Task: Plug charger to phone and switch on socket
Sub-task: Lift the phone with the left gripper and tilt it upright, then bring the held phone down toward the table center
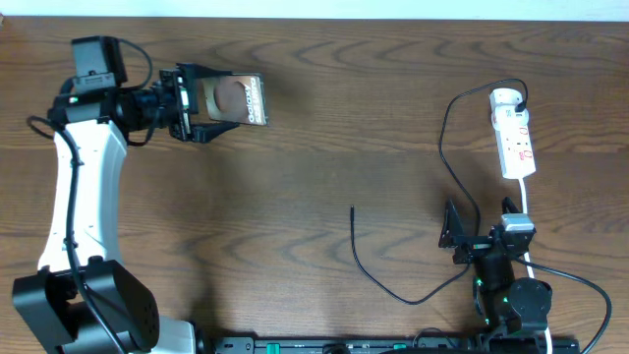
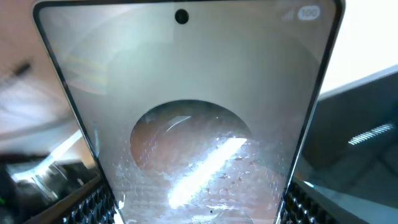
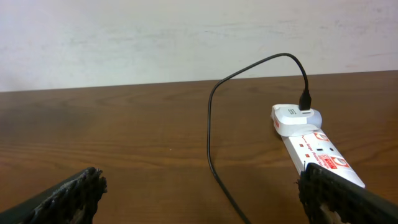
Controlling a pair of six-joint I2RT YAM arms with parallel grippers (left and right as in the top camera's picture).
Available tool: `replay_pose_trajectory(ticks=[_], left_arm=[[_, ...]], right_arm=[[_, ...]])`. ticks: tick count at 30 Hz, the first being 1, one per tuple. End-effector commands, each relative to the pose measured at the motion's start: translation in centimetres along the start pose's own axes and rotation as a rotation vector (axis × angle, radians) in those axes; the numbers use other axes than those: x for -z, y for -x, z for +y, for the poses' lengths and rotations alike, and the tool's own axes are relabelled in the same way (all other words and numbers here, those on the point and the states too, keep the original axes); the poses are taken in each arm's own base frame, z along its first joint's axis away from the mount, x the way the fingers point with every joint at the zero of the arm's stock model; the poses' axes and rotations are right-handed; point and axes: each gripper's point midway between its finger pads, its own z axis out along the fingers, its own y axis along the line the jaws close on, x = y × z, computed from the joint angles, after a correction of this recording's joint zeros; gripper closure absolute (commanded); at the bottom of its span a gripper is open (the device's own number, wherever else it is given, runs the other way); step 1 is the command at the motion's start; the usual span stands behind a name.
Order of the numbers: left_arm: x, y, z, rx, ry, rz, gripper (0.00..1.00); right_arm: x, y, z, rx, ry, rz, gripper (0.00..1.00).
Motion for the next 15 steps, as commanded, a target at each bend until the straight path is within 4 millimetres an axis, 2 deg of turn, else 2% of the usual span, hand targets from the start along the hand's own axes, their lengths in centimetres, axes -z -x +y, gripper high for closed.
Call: replay_pose_trajectory(ticks=[1, 8, 15], left_arm=[[1.7, -4.1, -1.8, 0.036, -0.059, 0.188, 0.93], [2.7, -6.2, -2.1, 0.05, -0.077, 0.322, 0.93], [2.7, -6.2, -2.1, 0.05, -0.078, 0.321, 0.93]], right_arm=[[0.0, -0.1, 0.1, -0.014, 0.004, 0.001, 0.01], [0.0, -0.1, 0.1, -0.014, 0.004, 0.001, 0.01], [0.0, -0.1, 0.1, -0.014, 0.004, 0.001, 0.01]])
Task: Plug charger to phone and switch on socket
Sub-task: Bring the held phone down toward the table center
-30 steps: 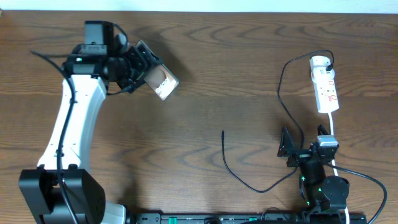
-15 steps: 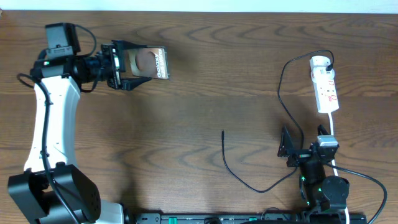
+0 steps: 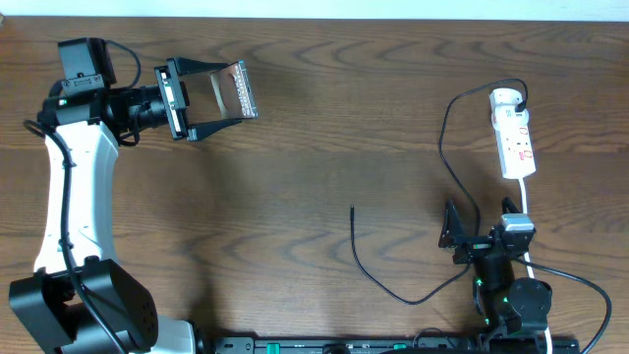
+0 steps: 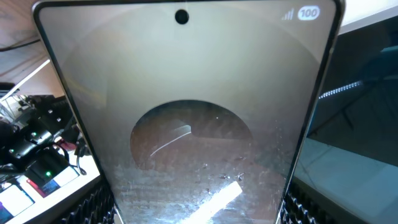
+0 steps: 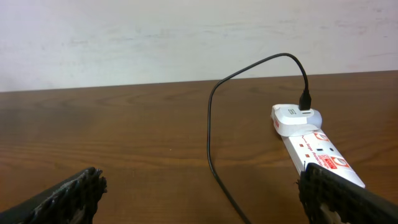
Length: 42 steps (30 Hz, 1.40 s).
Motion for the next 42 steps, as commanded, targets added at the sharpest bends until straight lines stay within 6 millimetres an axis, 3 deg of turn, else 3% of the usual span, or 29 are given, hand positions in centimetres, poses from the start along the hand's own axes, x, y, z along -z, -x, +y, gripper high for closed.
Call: replay_pose_trajectory(ticks=[1, 7, 12, 14, 20, 25, 31, 42], left_arm=[[0.5, -2.7, -0.9, -0.044, -0.016, 0.071, 0.93], [0.4, -1.7, -0.9, -0.049, -0.015, 0.013, 0.93], [0.6, 1.4, -0.8, -0.084, -0.005, -0.165, 0.93], [0.9, 3.5, -0.3, -0.094, 0.019, -0.289, 0.93], [2.6, 7.9, 3.3, -0.028, 0.162, -0.59, 0.93], [6.2, 11.0, 7.3, 0.04, 0.355, -0.914, 0.93], [8.3, 11.7, 9.7, 0.046, 0.514, -1.106, 0.93], [7.5, 12.7, 11.2, 0.041, 0.612, -1.144, 0.93]], right_arm=[[0.0, -0.1, 0.1, -0.014, 0.005, 0.002, 0.01], [0.0, -0.1, 0.1, -0.014, 0.005, 0.001, 0.01], [0.0, -0.1, 0.1, -0.014, 0.005, 0.001, 0.01], [0.0, -0.1, 0.1, -0.014, 0.005, 0.001, 0.01], [0.0, -0.1, 0.1, -0.014, 0.005, 0.001, 0.01], [0.0, -0.1, 0.1, -0.014, 0.005, 0.001, 0.01], [0.0, -0.1, 0.1, -0.014, 0.005, 0.001, 0.01], [0.0, -0.1, 0.1, -0.014, 0.005, 0.001, 0.01]])
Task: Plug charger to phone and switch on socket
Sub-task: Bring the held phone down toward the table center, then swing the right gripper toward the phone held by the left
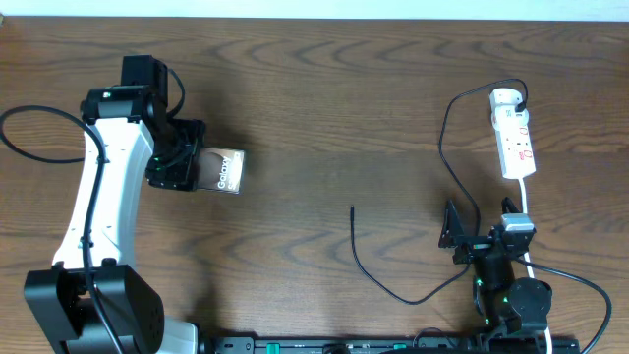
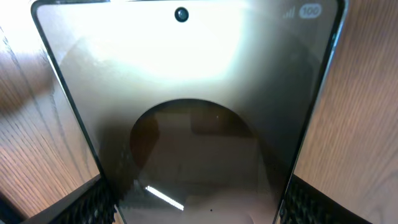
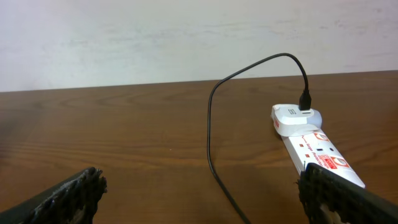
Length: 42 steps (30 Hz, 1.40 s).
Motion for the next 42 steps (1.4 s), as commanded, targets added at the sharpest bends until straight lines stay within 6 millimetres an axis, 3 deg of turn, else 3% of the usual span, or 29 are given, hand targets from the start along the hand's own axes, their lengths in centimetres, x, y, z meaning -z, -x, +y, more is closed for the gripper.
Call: replay_pose_trajectory(ticks=[1, 4, 10, 13, 16, 20, 24, 29, 32, 36, 40, 42], left_arm=[[-0.2, 0.7, 0.1, -0.002, 0.02, -0.038, 0.93], [-0.2, 0.2, -0.2, -0.003, 0.007, -0.009, 0.93], [-0.2, 0.1, -0.3, -0.003, 0.002, -0.004, 0.93], [-0.2, 0.1, -0.4, -0.004, -0.003, -0.005, 0.92], [-0.2, -0.1, -0.5, -0.009, -0.009, 0.006, 0.93], [-0.2, -0.2, -1.0, -0.012, -0.029, 0.016, 0.93], [-0.2, -0.2, -1.1, -0.012, -0.033, 0.015, 0.93], [-0.2, -0.2, -1.1, -0.012, -0.032, 0.016, 0.93], [-0.2, -0.2, -1.1, -0.012, -0.033, 0.017, 0.93], [-0.2, -0.6, -1.2, -0.012, -0.038, 0.04, 0.93], [-0.2, -0.8, -1.2, -0.012, -0.041, 0.052, 0.93], [-0.2, -0.9, -1.2, -0.011, -0.042, 0.06, 0.93]], right_arm=[[0.0, 0.0, 0.1, -0.014, 0.005, -0.004, 0.01], [0.0, 1.0, 0.4, -0.015, 0.02, -0.041, 0.01], [0.7, 5.5, 0.2, -0.001, -0.003, -0.229, 0.01], [1.3, 7.1, 2.8, 0.033, 0.145, -0.292, 0.01], [1.3, 6.6, 4.2, 0.088, 0.218, -0.248, 0.01], [0.5, 7.2, 4.1, 0.133, 0.197, -0.132, 0.01], [-1.8, 10.5, 5.8, 0.17, 0.284, -0.008, 0.01], [-6.2, 12.9, 9.7, 0.072, 0.522, 0.285, 0.01], [-8.9, 13.6, 12.7, -0.058, 0.743, 0.473, 0.01], [-11.0, 14.8, 16.4, -0.25, 1.098, 0.593, 0.01], [-13.0, 15.2, 18.2, -0.447, 1.413, 0.609, 0.01], [-14.8, 13.4, 18.5, -0.564, 1.398, 0.718, 0.01]])
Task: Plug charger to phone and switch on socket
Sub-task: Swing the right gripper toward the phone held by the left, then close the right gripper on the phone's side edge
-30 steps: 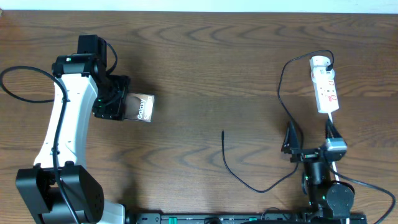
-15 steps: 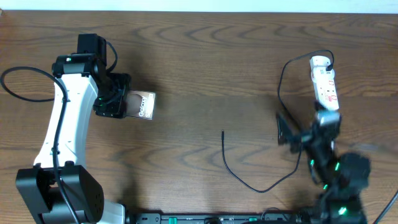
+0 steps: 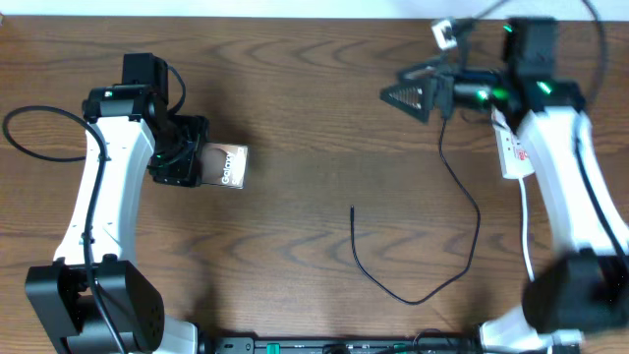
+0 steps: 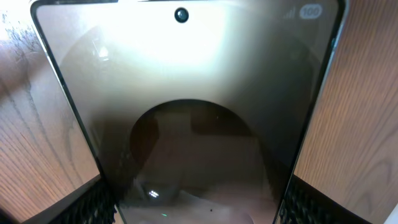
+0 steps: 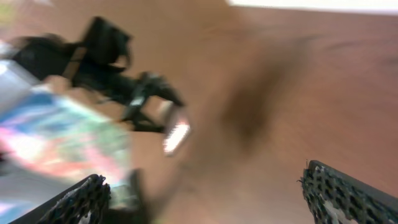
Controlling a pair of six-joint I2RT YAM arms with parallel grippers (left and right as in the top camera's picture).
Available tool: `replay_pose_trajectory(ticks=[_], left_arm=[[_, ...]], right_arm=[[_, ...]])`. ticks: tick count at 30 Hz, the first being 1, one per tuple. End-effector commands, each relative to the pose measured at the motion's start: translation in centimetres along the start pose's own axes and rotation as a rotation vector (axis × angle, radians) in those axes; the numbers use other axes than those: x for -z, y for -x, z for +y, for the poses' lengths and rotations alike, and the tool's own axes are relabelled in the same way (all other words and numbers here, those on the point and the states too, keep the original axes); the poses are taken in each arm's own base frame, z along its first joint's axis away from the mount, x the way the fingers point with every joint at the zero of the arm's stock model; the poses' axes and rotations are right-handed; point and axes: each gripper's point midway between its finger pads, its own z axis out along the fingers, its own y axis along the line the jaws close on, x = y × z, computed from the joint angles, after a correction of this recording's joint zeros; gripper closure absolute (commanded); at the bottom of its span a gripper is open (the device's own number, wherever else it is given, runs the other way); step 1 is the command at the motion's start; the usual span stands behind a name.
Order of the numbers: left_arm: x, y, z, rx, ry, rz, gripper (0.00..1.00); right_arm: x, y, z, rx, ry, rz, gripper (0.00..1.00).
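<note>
My left gripper is shut on the phone at the table's left-centre, and the side with the "Galaxy" label faces up. In the left wrist view the phone's glass screen fills the frame, with fingers at its lower corners. My right gripper hangs open and empty above the far right of the table, pointing left. Its view is blurred, and its fingers are spread wide. The black charger cable runs from under the right arm to its free end. The white power strip is partly hidden by that arm.
The brown wooden table has its far edge just behind the right gripper. The cable loops across the front right of the table. The left arm's body stands along the left side.
The right arm has left its parked spot at the front right edge and now reaches over the far right of the table, gripper open. The left gripper and phone have hardly moved.
At the oldest moment my left gripper held the phone at the far left of the table. Then the phone was tilted nearly edge-on there. Later it was nearer and lower at the left-centre, label up, where it stays. The right arm stayed parked until it rose just now.
</note>
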Motion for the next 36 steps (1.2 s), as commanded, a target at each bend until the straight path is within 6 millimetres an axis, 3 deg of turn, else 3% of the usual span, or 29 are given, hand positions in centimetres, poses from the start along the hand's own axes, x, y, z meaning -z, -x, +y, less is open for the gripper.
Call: replay_pose_trajectory(ticks=[1, 6, 9, 16, 23, 29, 36], left_arm=[[0.1, -0.5, -0.3, -0.002, -0.009, 0.027, 0.93], [0.2, -1.4, -0.6, 0.014, -0.026, 0.084, 0.93], [0.2, -1.6, -0.7, 0.034, -0.03, 0.096, 0.93], [0.4, -3.1, -0.9, 0.127, -0.035, 0.181, 0.93], [0.7, -4.1, -1.4, 0.193, -0.045, 0.247, 0.93], [0.8, -4.5, -1.3, 0.271, -0.033, 0.272, 0.93], [0.9, -5.1, -1.4, 0.294, -0.029, 0.31, 0.93]], right_arm=[[-1.9, -0.1, 1.4, -0.207, 0.319, 0.038, 0.01], [-5.5, -2.1, -2.7, -0.373, 0.311, 0.103, 0.01], [-7.7, -3.6, -3.6, -0.411, 0.303, 0.143, 0.01], [-12.9, -6.5, -3.1, -0.408, 0.242, 0.236, 0.01], [-18.2, -8.4, -0.6, -0.352, 0.198, 0.302, 0.01], [-20.3, -8.9, 0.6, -0.37, 0.181, 0.317, 0.01], [-20.7, -9.0, 0.7, -0.415, 0.162, 0.321, 0.02]])
